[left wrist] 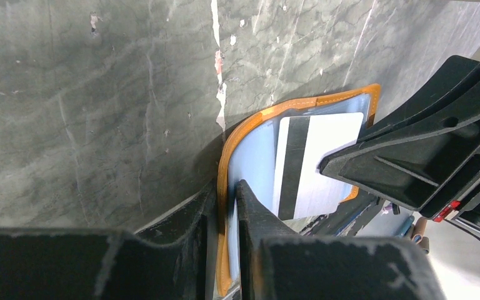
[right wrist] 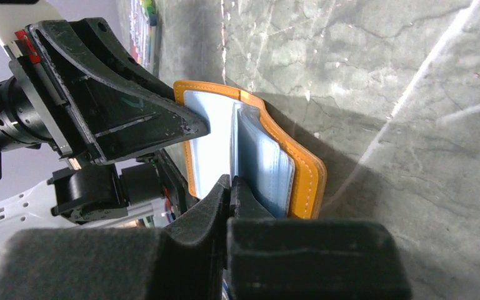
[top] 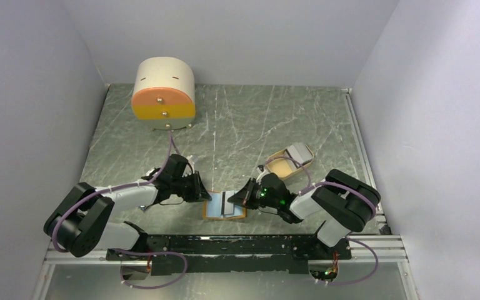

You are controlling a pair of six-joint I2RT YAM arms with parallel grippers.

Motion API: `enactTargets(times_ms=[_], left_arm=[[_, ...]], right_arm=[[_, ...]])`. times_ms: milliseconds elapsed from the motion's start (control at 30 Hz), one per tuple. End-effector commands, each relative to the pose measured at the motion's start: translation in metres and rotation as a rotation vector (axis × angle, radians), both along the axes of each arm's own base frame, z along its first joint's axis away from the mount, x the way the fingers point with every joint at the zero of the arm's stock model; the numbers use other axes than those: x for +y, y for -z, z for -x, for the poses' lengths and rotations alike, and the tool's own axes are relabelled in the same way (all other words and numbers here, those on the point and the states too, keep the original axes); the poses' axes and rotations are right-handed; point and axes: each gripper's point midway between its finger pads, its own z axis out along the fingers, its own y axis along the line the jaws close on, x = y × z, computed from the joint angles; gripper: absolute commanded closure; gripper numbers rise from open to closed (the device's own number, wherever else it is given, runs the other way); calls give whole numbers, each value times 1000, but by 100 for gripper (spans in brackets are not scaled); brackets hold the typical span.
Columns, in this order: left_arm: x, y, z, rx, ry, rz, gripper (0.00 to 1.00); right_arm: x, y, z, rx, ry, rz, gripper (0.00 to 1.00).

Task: Put the credit cards into the card holder
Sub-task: Insert the credit card into the card holder.

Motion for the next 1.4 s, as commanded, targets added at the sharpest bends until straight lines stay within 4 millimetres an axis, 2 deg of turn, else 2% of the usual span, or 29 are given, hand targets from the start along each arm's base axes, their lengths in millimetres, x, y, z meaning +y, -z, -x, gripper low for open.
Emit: enactTargets(times_ms=[0, 100, 267, 500, 833, 1367], left_arm=[[-4, -4, -3, -10, 9, 18, 80], [-3, -4, -3, -11, 8, 15, 79], [-3, -3, -3, -8, 4, 14, 80], [-3, -4, -4, -9, 10, 8, 80], [-5, -5, -5, -4, 10, 20, 79], [-2, -1, 4, 12, -2, 32, 78]], right_arm=[[-3, 2, 5, 12, 8, -14, 98], [-4, 3, 7, 13, 1, 2, 96], [-2, 5, 11, 18, -27, 8, 100], [0, 9, 17, 35, -52, -12, 100], [4, 13, 15, 26, -65, -9, 100], [0, -6, 7, -6, 28, -131, 100]])
